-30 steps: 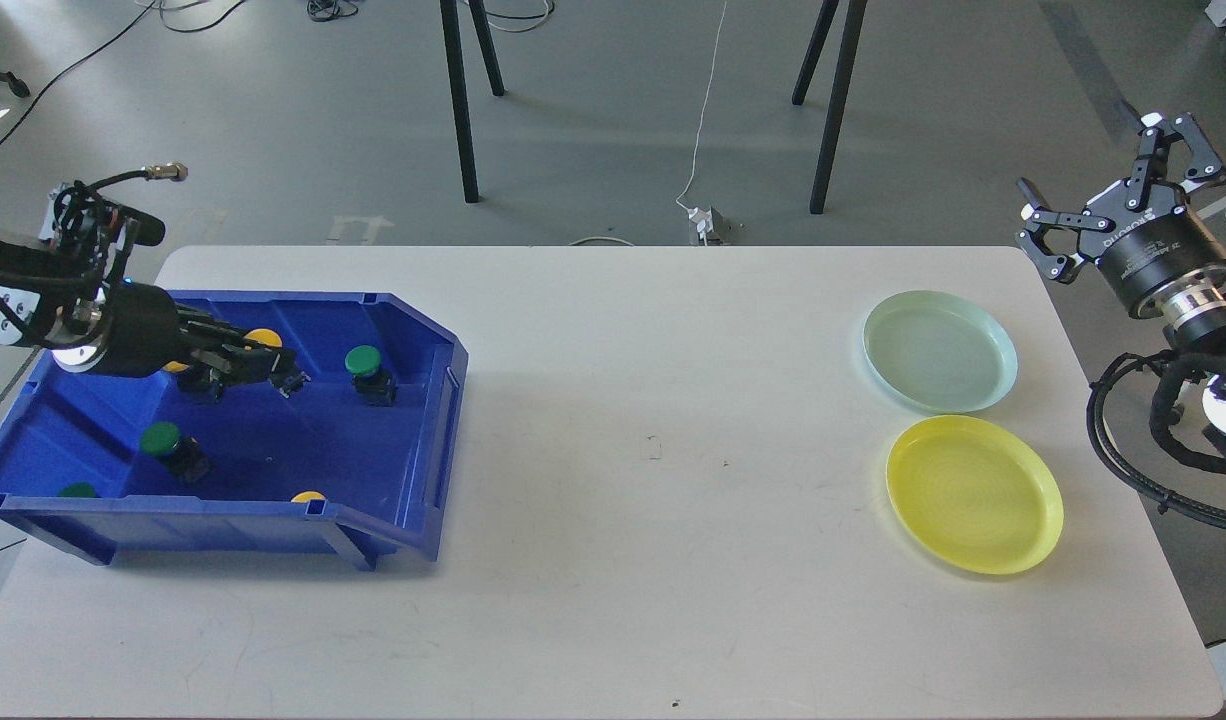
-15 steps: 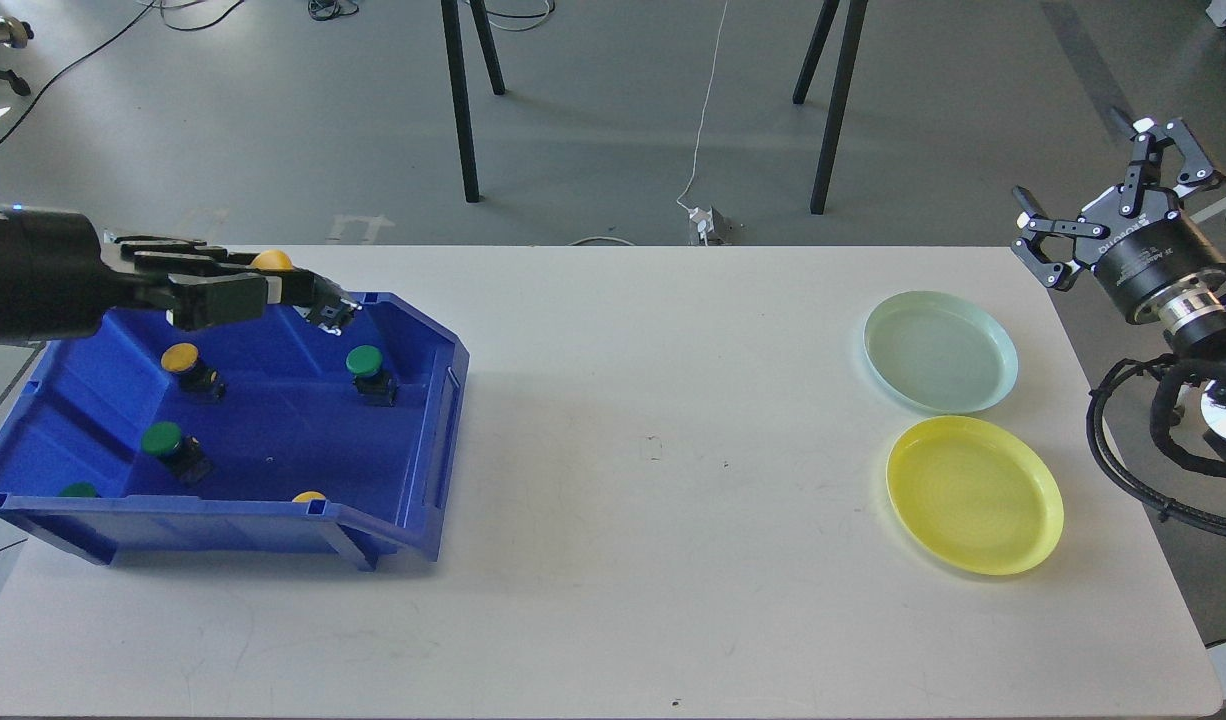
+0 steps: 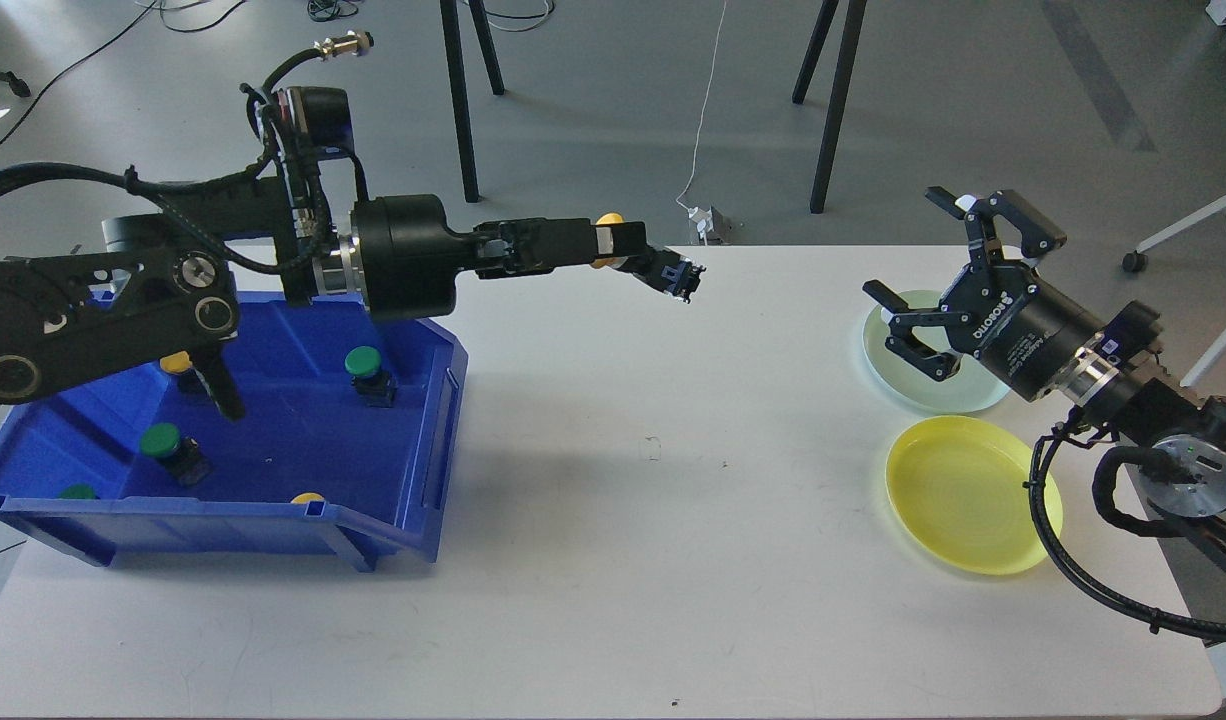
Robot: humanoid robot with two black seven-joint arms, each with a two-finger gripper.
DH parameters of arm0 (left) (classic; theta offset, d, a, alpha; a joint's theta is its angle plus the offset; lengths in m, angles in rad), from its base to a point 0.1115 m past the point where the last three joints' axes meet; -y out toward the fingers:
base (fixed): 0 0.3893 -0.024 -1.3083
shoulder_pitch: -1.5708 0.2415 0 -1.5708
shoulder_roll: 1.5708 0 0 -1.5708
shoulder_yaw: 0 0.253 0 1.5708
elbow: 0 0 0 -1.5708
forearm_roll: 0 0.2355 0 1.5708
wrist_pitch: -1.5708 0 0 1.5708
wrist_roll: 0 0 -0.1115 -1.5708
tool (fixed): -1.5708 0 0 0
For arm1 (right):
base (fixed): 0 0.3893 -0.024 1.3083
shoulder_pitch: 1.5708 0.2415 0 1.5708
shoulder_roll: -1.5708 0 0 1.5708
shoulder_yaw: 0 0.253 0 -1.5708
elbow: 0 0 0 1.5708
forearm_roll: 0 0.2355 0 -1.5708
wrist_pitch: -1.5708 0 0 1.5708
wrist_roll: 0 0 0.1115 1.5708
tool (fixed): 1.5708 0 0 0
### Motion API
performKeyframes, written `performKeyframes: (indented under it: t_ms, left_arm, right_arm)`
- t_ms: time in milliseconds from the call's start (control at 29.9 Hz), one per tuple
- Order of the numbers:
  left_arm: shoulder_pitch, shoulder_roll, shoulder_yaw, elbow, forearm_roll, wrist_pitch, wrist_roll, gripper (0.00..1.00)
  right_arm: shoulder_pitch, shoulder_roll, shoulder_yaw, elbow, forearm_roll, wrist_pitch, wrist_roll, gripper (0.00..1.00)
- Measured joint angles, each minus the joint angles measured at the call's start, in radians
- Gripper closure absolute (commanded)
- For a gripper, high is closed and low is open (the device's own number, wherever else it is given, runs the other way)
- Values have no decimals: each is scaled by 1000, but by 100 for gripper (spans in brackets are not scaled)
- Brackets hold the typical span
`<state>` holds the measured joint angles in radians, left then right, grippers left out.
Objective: Pass button and place on color plate
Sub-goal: 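Lift the yellow button and extend it toward the right gripper, then move the open right gripper onto the button held by the left gripper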
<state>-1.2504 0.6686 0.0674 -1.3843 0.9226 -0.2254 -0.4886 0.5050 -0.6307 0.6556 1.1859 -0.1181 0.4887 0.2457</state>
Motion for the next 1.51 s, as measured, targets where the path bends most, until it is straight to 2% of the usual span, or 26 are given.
performKeyframes:
  t_ms: [134,234,469,736,1171,1506]
  left_arm:
    - [53,-83,-1,91,5,3,0,91]
    - [79,-119,-3,125,6,11,0,91]
    - [91,-137,-15,137,5,18,0,91]
    - [95,-138,-15,137,5,20,0,91]
    - [98,-150,-17,137,5,45,0,90]
    - [98,-150,-17,137,5,46,0,90]
  right_arm:
    - [-28,72,-7,3,5,0,-73,1]
    - [-29,89,-53,14,12,0,-93,1]
    - [-19,120,-94,30,34,0,-88,1]
    - [7,139,-103,27,181,0,-90,1]
    - [122,159,-229,30,254,0,-95,1]
    - [145,160,-246,45,267,0,-91,1]
